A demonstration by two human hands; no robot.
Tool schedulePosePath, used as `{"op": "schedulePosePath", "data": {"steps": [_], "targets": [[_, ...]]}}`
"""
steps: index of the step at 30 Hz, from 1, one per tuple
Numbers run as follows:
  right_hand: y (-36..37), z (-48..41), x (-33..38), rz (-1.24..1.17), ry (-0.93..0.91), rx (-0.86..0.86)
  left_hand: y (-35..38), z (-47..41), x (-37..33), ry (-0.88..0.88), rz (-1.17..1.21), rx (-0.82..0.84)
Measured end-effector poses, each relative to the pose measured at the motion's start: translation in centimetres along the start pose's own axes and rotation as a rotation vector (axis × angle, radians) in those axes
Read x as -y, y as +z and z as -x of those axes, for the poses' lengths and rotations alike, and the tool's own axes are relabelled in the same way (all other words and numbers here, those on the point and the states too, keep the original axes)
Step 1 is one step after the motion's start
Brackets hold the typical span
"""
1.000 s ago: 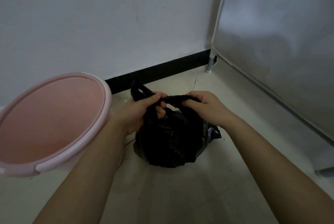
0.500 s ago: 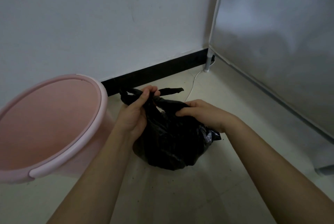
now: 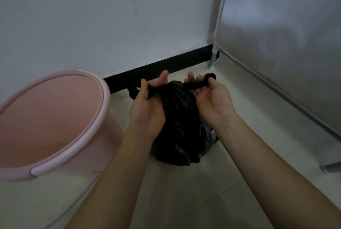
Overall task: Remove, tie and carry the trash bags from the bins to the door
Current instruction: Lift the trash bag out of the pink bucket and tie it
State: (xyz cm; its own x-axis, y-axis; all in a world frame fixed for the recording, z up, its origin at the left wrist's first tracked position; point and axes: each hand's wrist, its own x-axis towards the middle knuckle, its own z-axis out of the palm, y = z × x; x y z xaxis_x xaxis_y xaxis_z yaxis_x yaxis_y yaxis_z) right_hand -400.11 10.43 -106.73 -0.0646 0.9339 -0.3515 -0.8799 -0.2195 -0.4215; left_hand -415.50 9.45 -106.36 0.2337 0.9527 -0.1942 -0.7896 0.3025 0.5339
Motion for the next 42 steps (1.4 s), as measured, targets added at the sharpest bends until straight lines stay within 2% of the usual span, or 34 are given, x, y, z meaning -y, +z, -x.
{"op": "schedulePosePath", "data": {"steps": [3, 6, 8, 10, 13, 16, 19, 22, 25, 27, 29, 32, 33, 35, 39, 40, 42], "targets": [[-0.8, -1.0, -0.2, -0.168, -0.078, -0.169, -1.0, -0.5, 1.0, 0.069, 0.22, -0.198], [-4.1, -2.4, 0.9, -0.088, -0.196, -0.408, -3.6, -0.9, 1.4, 0.113, 0.263, -0.46], [-6.8, -2.9, 1.8, 0.026, -0.264, -0.576, -5.9, -1.0, 1.6, 0.125, 0.151, -0.632], [-9.0, -2.9, 2.1, 0.132, -0.29, -0.699, -7.7, -0.8, 2.2, 0.138, -0.108, -0.768], [-11.2, -2.9, 2.3, 0.208, -0.302, -0.791, -8.8, -0.9, 3.2, 0.156, -0.386, -0.824], [-12.6, -3.1, 3.4, 0.231, -0.329, -0.828, -8.7, -1.0, 3.4, 0.156, -0.444, -0.818], [-13.6, -3.5, 4.1, 0.33, -0.34, -0.811, -8.4, -1.1, 3.8, 0.166, -0.492, -0.795], [-13.4, -3.8, 4.4, 0.529, -0.349, -0.662, -8.1, -0.9, 4.1, 0.203, -0.615, -0.759], [-11.1, -3.7, 4.8, 0.718, -0.248, -0.523, -7.2, -1.0, 3.6, 0.215, -0.804, -0.654], [-9.5, -3.3, 5.1, 0.961, -0.145, -0.47, -6.5, -1.5, 3.2, 0.192, -0.941, -0.583], [-8.0, -2.7, 5.1, 1.159, -0.03, -0.39, -6.1, -2.1, 2.8, 0.082, -1.105, -0.553], [-6.7, -2.1, 4.7, 1.285, 0.142, -0.318, -6.8, -2.6, 2.3, -0.203, -1.424, -0.506], [-6.6, -2.1, 4.5, 1.284, 0.164, -0.311, -7.1, -2.7, 2.3, -0.266, -1.476, -0.483], [-6.8, -2.4, 4.1, 1.126, 0.186, -0.242, -7.8, -2.6, 2.4, -0.268, -1.398, -0.439], [-7.2, -3.1, 3.7, 0.462, 0.18, -0.155, -8.4, -2.4, 2.7, -0.049, -0.9, -0.42], [-7.4, -3.3, 3.4, 0.427, 0.14, -0.16, -8.4, -2.3, 2.9, -0.045, -0.813, -0.414], [-8.3, -3.5, 2.5, 0.605, 0.029, -0.231, -8.3, -1.9, 3.9, -0.056, -0.802, -0.434]]}}
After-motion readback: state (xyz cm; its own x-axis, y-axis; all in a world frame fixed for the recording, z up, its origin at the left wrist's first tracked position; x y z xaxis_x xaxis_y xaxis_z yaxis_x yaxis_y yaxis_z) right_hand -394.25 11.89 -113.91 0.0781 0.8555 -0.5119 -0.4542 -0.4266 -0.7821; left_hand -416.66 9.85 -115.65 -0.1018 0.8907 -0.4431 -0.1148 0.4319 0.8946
